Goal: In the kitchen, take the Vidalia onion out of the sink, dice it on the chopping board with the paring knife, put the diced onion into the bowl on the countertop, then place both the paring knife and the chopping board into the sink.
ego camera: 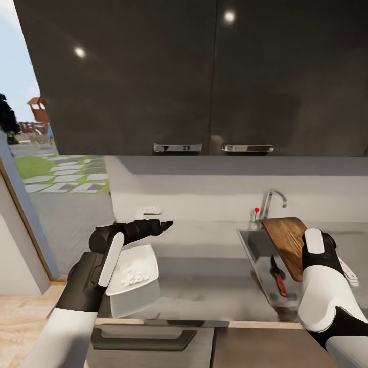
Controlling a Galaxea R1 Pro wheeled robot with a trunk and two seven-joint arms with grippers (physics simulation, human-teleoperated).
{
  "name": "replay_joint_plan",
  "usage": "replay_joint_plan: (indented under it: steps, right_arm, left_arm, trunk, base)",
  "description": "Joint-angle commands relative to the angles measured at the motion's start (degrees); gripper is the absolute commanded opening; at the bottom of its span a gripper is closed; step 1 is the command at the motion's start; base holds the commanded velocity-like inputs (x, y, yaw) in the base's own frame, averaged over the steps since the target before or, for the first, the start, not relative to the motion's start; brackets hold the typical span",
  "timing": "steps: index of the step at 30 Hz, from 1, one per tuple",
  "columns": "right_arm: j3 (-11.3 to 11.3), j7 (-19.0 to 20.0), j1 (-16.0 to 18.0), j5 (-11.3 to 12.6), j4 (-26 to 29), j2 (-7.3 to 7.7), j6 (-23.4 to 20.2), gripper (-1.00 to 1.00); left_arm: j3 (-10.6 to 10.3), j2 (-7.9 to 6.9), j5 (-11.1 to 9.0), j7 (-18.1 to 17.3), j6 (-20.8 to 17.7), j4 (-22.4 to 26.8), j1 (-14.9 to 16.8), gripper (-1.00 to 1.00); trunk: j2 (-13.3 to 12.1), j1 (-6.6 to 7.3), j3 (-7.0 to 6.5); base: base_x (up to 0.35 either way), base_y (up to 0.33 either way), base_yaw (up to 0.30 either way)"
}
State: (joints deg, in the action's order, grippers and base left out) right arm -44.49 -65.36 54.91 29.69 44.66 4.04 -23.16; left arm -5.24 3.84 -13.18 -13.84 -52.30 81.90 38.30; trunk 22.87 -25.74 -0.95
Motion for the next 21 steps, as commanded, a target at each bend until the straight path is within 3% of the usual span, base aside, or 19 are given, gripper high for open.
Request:
replay_joint_plan:
  steps: [1, 16, 21]
  right_arm:
    - [0.0, -0.2, 0.0, 0.1, 0.0, 0.01, -0.5, -1.0]
    - [0.0, -0.1, 0.0, 0.2, -0.5, 0.0, -0.5, -1.0]
    - [0.0, -0.1, 0.0, 0.2, -0.6, 0.0, -0.5, -1.0]
  left_arm:
    - [0.1, 0.03, 0.1, -0.2, -0.2, 0.0, 0.0, 1.0]
    - [0.1, 0.03, 0.1, -0.2, -0.2, 0.0, 0.0, 1.0]
    - [0.1, 0.03, 0.1, -0.2, -0.2, 0.0, 0.0, 1.0]
  trunk:
    - [0.1, -0.04, 0.02]
    - [0.1, -0.04, 0.02]
    - [0.1, -0.04, 0.02]
  base:
    - [0.13, 0.0, 0.0]
    - [0.026, 0.0, 0.0]
    - [0.205, 0.0, 0.0]
